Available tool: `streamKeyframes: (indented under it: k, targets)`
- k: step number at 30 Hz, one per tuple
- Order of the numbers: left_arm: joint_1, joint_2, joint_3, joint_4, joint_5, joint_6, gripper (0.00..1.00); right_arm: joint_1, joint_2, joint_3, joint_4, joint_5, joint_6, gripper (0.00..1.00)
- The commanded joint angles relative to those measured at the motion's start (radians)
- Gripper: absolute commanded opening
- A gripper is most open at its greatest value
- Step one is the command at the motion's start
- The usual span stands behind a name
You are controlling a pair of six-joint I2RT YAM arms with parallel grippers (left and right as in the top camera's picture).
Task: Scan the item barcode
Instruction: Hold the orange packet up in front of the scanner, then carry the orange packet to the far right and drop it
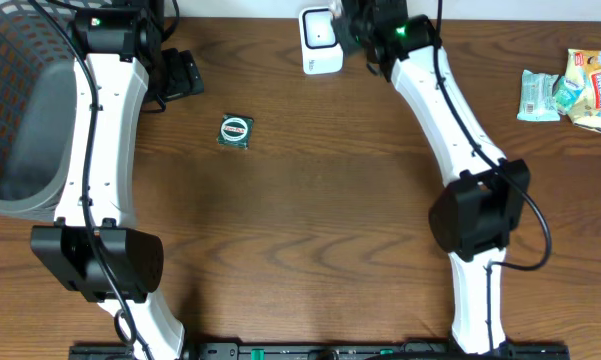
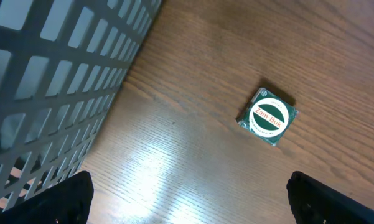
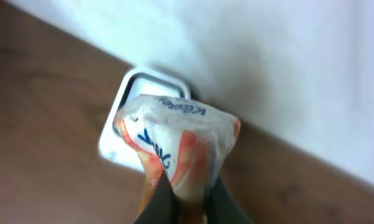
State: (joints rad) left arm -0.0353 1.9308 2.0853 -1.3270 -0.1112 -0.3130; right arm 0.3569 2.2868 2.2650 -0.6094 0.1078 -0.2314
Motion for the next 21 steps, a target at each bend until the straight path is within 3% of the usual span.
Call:
streamKeyframes:
  k: [1,7,21]
  targets:
    - [0.002,0.010,-0.006,-0.001,-0.010,0.008,0.98,0.007,0.084,0.038,0.157,0.018,-0.261,0.01]
    - [0.002,0.010,-0.006,-0.001,-0.010,0.008,0.98,0.034,0.157,0.038,0.278,0.030,-0.598,0.01]
    - [0.002,0.010,-0.006,-0.001,-0.010,0.008,0.98,0.035,0.232,0.036,0.277,0.056,-0.935,0.01]
